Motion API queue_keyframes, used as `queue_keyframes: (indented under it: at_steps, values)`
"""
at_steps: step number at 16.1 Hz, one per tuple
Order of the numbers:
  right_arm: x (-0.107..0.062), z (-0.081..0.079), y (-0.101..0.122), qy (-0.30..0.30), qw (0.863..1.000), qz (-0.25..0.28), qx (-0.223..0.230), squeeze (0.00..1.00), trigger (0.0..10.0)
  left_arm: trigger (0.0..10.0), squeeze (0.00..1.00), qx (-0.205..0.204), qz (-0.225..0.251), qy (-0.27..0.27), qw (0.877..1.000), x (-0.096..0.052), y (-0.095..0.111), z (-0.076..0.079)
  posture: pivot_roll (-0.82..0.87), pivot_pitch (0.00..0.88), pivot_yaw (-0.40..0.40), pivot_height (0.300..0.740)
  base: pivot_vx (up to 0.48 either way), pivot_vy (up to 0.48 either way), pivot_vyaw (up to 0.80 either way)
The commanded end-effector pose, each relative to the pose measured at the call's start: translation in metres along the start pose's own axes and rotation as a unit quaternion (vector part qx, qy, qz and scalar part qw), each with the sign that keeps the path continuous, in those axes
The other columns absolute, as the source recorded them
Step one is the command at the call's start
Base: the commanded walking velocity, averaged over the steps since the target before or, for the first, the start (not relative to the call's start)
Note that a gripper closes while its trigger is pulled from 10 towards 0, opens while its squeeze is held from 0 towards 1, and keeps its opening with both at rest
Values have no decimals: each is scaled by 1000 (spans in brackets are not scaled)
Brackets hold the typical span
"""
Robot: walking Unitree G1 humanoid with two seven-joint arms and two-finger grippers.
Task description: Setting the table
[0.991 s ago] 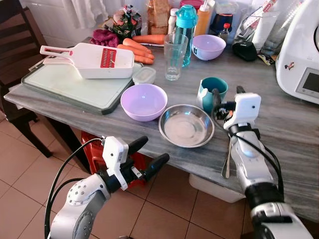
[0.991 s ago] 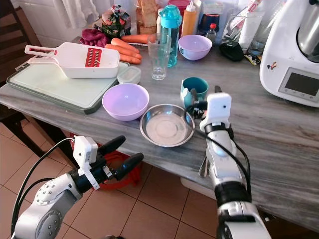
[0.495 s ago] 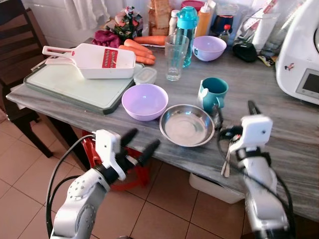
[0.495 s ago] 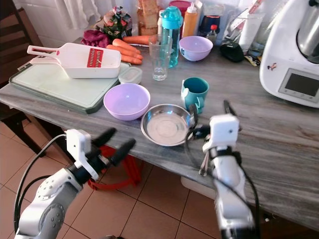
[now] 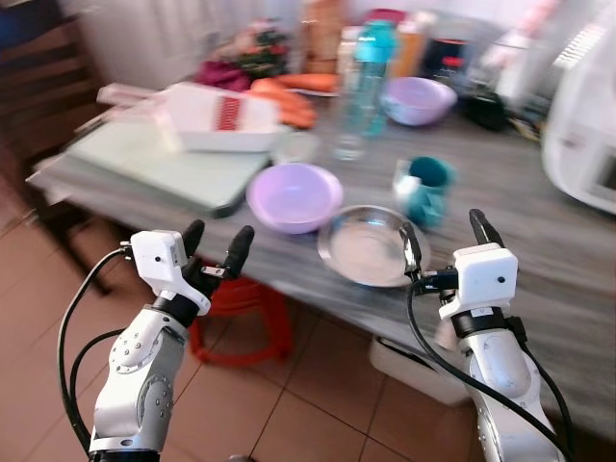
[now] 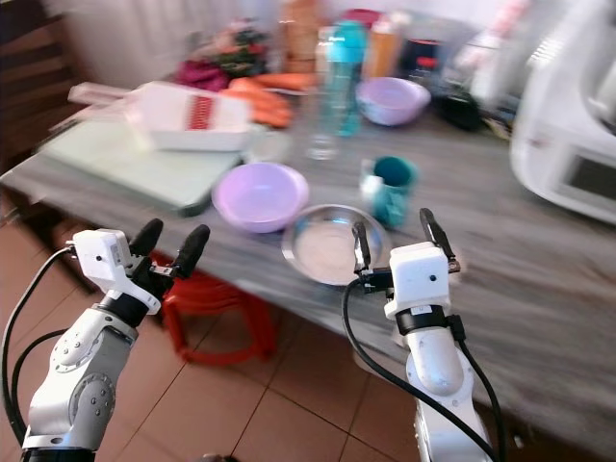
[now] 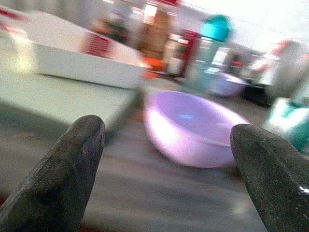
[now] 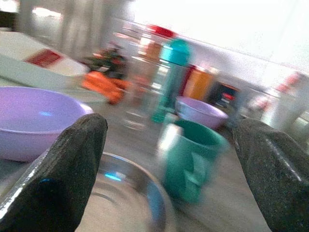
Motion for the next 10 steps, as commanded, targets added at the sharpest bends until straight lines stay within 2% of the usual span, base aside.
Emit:
queue_keyframes:
  at_steps: [1, 3, 6, 8, 9, 10]
  values:
    - [1, -7, 3, 13, 1000, 2, -2, 0, 10000, 10000, 0, 18, -11, 23, 1000, -2, -5, -7, 72, 49, -10, 740, 0, 0, 800]
    - [3, -9, 4, 16, 1000, 1, 3, 0, 10000, 10000, 0, 33, -15, 30, 999, -1, -6, -7, 77, 45, -15, 740, 0, 0, 800]
    - [2, -14, 3, 39, 999, -1, -14, 0, 10000, 10000, 0, 61, -46, 67, 995, 0, -19, -16, 75, 40, -10, 740, 0, 0, 800]
    - [0, -14, 1, 46, 999, -3, -23, 0, 10000, 10000, 0, 123, -71, 87, 986, 5, -26, -22, 71, 38, -6, 740, 0, 0, 800]
    - [1, -15, 1, 47, 999, -3, -25, 0, 10000, 10000, 0, 137, -74, 96, 983, 5, -27, -26, 69, 36, -4, 740, 0, 0, 800]
    - [1, -17, 3, 53, 998, 2, -34, 0, 10000, 10000, 0, 125, -80, 105, 983, 5, -30, -28, 69, 37, -3, 740, 0, 0, 800]
Point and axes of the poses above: a point about 5 cm out from each wrist's last joint towards the gripper, its own x axis pointing out of the wrist towards the gripper, its own y axis along the axis of the wrist's last joint, z = x × y, the point moved 5 cm from there along x, pointing out of the wrist towards the gripper, and after that the axes turned 13 degrees about x, right-handed, at the moved point
